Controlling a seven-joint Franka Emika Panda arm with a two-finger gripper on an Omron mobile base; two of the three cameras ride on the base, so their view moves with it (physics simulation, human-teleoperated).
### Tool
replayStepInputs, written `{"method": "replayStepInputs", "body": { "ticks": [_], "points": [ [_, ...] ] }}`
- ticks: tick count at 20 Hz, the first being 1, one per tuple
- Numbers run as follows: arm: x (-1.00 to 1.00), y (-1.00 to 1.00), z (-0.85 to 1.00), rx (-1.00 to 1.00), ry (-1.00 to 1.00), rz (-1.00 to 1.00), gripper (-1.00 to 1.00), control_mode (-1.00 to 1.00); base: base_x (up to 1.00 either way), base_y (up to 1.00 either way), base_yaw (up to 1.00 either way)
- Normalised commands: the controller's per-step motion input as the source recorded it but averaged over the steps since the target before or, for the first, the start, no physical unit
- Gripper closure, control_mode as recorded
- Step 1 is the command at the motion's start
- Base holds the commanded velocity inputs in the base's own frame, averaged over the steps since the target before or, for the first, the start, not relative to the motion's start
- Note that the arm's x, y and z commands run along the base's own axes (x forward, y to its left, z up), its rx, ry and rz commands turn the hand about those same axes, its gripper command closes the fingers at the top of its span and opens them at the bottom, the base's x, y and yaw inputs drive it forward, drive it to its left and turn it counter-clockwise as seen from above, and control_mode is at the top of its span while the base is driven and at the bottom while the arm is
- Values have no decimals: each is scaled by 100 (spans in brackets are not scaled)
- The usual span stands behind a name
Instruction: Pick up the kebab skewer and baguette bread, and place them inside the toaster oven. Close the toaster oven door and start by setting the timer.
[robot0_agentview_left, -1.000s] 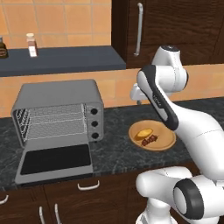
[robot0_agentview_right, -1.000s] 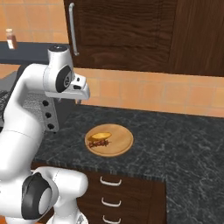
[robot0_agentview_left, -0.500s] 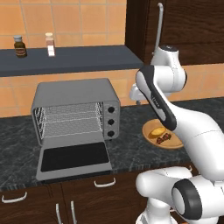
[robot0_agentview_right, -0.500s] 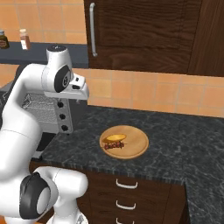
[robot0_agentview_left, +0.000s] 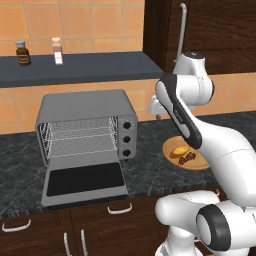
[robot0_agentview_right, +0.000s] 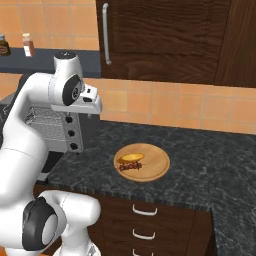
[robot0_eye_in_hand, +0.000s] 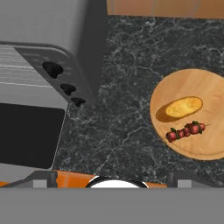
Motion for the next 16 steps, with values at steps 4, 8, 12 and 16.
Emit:
{"method": "replayStepInputs", "body": {
  "ticks": [4,8,12,16],
  "points": [
    [0,0,0,0,0,0,-100,-100,0,0,0],
    [-3,0,0,0,0,0,-100,-100,0,0,0],
    [-42,38,-24,-3,-14,3,-100,-100,0,0,0],
    [-30,100,-47,-1,-24,-20,-100,-100,0,0,0]
  ]
}}
